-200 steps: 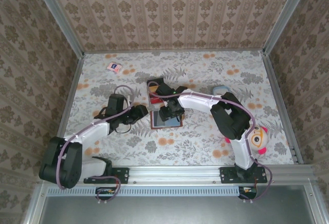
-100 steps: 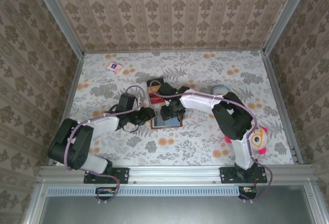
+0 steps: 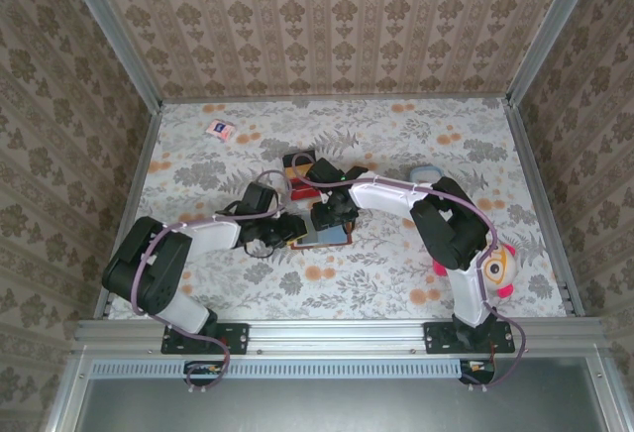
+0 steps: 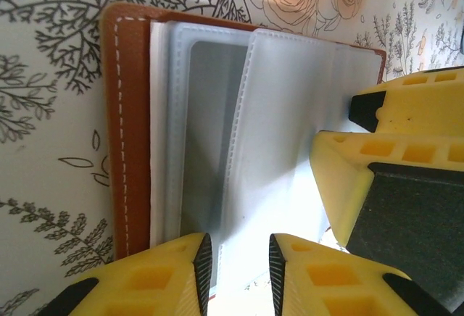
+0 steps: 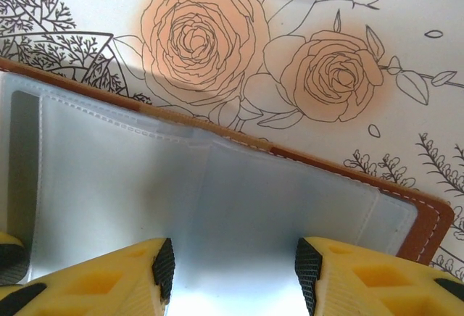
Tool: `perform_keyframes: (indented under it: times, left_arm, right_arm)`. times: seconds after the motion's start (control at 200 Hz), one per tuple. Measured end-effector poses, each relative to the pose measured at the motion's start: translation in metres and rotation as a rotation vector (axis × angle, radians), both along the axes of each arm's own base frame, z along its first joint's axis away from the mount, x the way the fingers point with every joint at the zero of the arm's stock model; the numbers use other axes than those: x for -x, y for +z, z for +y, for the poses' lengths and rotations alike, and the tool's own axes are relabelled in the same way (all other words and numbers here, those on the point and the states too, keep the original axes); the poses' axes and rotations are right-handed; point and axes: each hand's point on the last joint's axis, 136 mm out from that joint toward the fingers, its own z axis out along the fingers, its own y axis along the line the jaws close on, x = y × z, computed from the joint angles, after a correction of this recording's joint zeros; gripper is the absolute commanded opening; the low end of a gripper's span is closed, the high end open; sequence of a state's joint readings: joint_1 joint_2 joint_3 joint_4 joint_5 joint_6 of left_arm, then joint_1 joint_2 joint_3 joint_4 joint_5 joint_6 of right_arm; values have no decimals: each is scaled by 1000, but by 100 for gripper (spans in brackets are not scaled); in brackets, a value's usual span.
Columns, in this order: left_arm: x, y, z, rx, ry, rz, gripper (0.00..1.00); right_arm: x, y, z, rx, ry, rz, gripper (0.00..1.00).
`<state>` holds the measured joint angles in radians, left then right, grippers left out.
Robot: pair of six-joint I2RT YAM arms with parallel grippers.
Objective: Take the credit cards out of the card holder
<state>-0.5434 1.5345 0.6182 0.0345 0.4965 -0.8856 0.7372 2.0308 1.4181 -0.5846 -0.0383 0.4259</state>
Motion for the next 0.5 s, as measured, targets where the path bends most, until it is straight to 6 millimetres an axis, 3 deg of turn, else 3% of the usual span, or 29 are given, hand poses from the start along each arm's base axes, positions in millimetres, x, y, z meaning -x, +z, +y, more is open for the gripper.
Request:
perform_keyframes:
  times: [0.23, 0.5]
  left_arm:
    - [2, -2, 1, -56, -8, 2, 32]
    - [1, -2, -10, -4, -39, 15, 30]
  right_arm:
    - [-1, 0, 2, -25, -17, 13, 52]
    - [-2, 1, 5, -104, -52, 39, 48]
